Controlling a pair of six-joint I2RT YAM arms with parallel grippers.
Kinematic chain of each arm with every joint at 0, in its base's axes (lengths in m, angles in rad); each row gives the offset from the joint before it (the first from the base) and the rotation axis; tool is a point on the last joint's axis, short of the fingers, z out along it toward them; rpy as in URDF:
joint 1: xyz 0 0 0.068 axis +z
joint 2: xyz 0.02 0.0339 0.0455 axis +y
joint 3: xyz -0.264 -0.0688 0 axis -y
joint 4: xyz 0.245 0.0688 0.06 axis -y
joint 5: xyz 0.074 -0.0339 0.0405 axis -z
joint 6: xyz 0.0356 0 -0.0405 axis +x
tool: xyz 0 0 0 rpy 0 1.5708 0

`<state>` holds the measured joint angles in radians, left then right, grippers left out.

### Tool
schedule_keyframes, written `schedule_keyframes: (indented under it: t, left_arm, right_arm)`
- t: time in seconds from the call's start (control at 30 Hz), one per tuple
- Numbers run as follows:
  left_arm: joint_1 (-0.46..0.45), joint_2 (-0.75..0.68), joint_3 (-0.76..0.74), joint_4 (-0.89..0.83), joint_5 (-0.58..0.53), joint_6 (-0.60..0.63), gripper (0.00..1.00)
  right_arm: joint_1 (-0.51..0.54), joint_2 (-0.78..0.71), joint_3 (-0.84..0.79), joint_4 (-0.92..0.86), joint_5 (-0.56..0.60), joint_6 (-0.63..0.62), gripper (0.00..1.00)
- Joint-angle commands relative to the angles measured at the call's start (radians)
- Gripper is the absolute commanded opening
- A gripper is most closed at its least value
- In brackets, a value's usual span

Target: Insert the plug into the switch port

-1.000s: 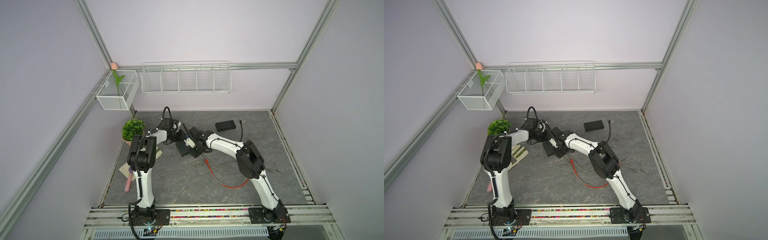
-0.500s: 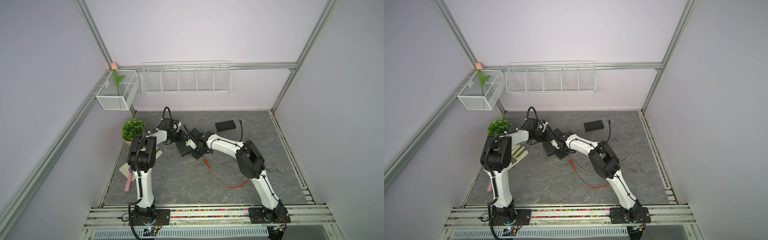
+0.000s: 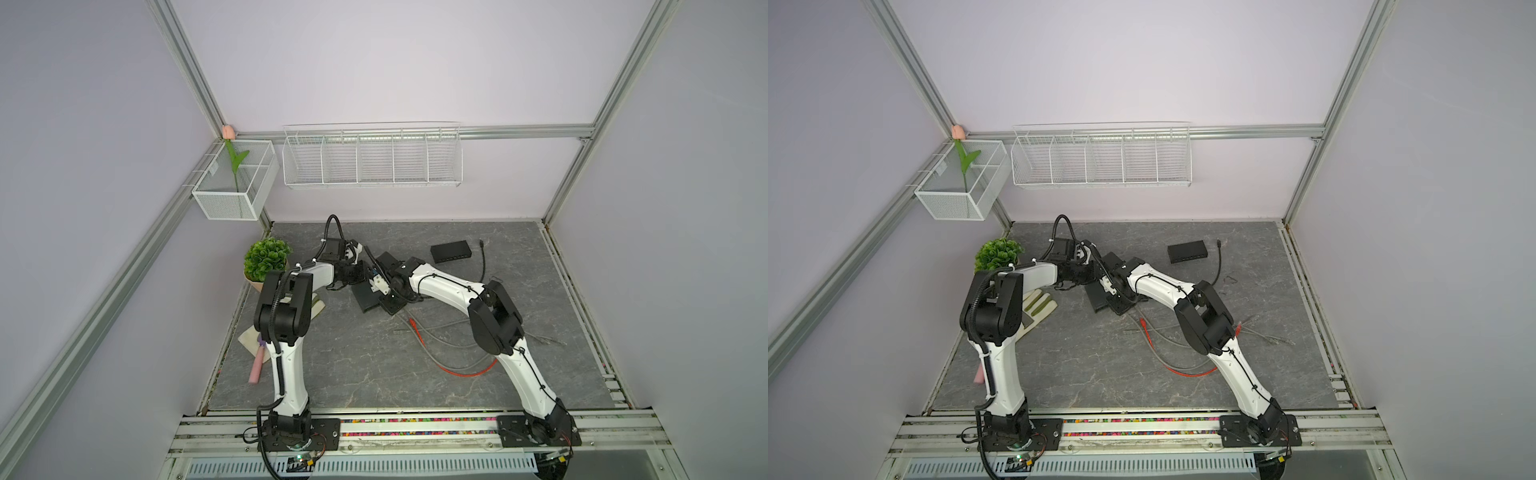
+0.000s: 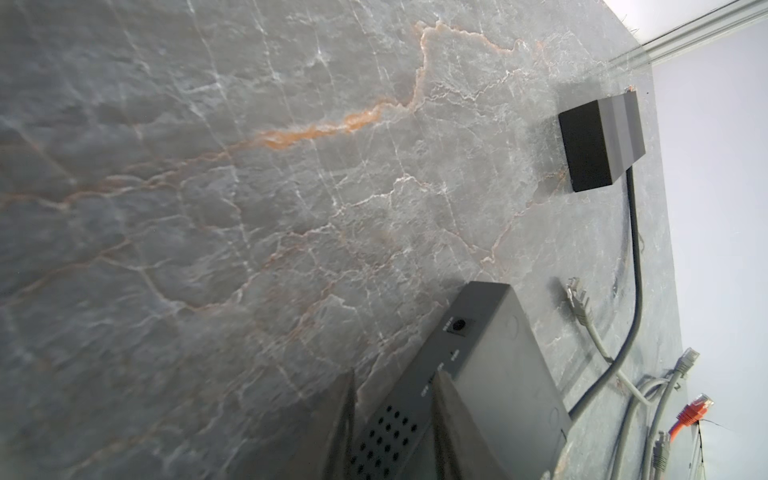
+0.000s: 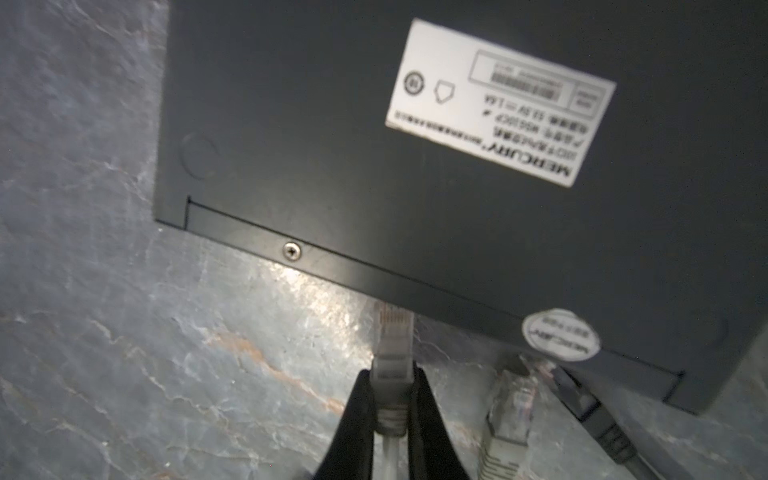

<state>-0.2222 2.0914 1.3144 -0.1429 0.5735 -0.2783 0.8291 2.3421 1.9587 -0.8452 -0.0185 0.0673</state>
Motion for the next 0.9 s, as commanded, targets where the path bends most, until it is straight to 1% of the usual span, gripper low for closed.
schedule_keyframes:
  t: [0.0, 0.17, 0.87]
  left_arm:
    - [-0.011, -0.014, -0.022, -0.029, 0.008, 0.005, 0.33]
    - [-0.011, -0.024, -0.026, -0.027, 0.002, 0.005, 0.33]
    - [-0.014, -0.043, -0.061, 0.011, 0.008, -0.018, 0.33]
  right_arm:
    - [0.0, -0.01, -0.024, -0.001, 0.024, 0.002, 0.07]
    - [0.005, 0.015, 0.027, -0.032, 0.019, -0.001, 0.07]
    - [0.012, 0.041, 0.066, -0.043, 0.013, 0.012, 0.07]
